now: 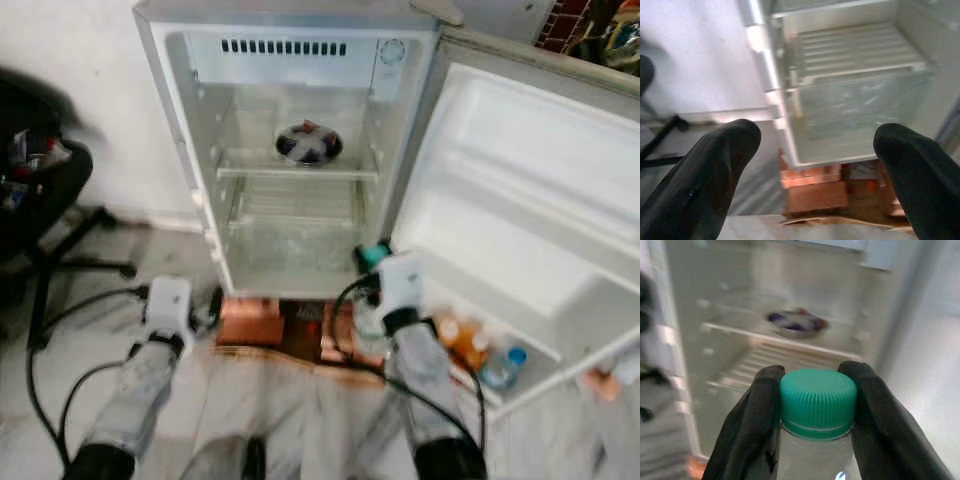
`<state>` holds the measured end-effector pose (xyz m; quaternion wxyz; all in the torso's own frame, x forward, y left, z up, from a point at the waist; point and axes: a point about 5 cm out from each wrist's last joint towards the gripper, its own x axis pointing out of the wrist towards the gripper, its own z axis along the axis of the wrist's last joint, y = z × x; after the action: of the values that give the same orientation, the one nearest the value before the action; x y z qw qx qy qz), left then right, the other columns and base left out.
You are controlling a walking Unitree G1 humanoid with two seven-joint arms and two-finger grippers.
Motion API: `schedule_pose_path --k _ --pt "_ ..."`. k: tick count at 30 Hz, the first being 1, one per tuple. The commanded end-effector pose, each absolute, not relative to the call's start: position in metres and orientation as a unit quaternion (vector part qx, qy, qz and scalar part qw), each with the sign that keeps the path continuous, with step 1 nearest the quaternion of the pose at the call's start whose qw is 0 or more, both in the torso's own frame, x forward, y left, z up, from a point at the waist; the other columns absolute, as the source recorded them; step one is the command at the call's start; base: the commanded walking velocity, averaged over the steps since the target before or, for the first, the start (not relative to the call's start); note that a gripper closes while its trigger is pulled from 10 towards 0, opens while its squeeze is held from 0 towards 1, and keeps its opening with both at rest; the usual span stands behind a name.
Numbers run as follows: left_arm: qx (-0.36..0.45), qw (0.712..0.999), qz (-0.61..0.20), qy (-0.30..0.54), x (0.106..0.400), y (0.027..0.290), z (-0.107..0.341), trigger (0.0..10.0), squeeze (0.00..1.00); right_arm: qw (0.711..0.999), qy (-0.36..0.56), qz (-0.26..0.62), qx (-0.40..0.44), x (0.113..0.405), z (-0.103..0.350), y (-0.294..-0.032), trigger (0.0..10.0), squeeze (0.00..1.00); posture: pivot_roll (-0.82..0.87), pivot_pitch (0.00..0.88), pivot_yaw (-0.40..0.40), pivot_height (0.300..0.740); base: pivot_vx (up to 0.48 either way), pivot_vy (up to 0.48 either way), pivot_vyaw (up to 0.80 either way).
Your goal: Restocking fridge
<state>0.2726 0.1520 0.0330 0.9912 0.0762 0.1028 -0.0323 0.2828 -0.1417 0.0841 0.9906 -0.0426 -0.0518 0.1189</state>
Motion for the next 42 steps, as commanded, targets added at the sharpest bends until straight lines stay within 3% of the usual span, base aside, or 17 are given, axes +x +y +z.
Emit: schedule_pose_path --k 1,15,27,42 --pt "0.076 0.991 -0.035 0.104 0.2727 0.1488 0.0328 10.0 0.00 0.992 -0.057 0.104 -0.050 0.2824 0.0877 -0.1521 10.0 0.00 0.09 0.052 -0.016 0.740 0.000 0.000 0.00" --pt "0.075 0.991 -0.055 0.096 0.2721 0.1453 0.0337 10.0 0.00 0.994 -0.055 0.084 -0.051 0.2832 0.0877 -0.1568 10.0 0.00 0.09 0.057 -0.015 0.740 0.000 0.000 -0.03" --pt "0.076 0.991 -0.060 0.096 0.2707 0.1452 0.0336 10.0 0.00 0.994 -0.058 0.081 -0.053 0.2831 0.0883 -0.1568 10.0 0.00 0.09 0.058 -0.014 0.740 0.328 0.000 0.00" --pt "0.082 0.990 -0.068 0.092 0.2700 0.1440 0.0339 10.0 0.00 0.994 -0.064 0.066 -0.059 0.2846 0.0906 -0.1607 10.0 0.00 0.09 0.058 -0.011 0.740 0.000 0.000 0.00"
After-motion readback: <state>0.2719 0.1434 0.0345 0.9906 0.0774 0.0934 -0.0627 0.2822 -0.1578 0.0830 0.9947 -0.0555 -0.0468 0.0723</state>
